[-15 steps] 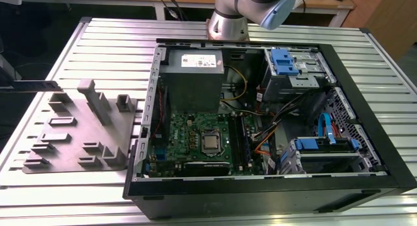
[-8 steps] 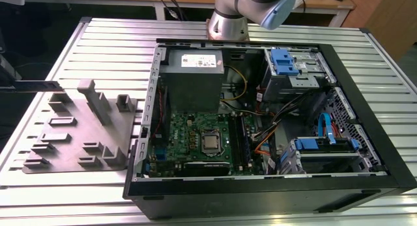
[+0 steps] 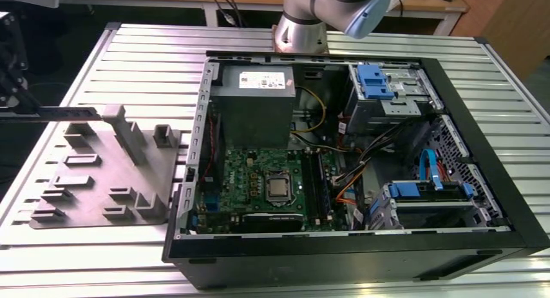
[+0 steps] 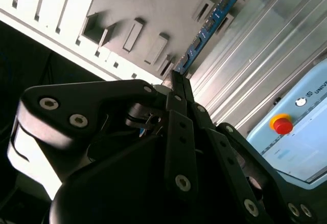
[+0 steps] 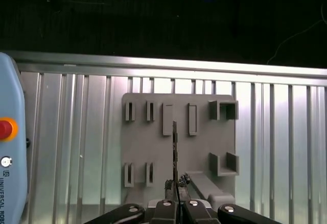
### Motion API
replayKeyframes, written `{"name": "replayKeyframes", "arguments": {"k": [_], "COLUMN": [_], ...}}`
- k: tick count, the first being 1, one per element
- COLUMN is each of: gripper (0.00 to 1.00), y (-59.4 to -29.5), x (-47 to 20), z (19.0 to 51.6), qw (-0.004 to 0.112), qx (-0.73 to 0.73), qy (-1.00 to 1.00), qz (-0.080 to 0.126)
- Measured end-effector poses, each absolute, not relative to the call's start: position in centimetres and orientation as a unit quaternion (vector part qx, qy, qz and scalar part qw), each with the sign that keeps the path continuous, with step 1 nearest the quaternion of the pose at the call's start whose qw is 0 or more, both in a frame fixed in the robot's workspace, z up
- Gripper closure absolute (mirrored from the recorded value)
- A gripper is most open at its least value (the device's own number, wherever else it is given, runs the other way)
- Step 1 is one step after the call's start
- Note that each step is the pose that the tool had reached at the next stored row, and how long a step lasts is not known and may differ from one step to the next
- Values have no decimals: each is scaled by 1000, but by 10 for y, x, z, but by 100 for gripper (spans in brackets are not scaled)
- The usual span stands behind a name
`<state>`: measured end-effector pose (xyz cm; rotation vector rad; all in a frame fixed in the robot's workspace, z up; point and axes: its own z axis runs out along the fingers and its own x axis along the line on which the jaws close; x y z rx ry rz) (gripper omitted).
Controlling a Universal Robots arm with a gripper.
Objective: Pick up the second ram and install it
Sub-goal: 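Pick up the second ram and move it above second insertion slot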
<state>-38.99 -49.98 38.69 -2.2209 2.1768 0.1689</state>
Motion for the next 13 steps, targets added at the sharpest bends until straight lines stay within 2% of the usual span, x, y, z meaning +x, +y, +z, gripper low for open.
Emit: {"name": "replayKeyframes", "arguments": {"k": [13], "gripper": [92], "y": [-500], "x": [-343], "z": [387], "qw": [13], "qx": [-713], "qy": [699], "qz": [55]}}
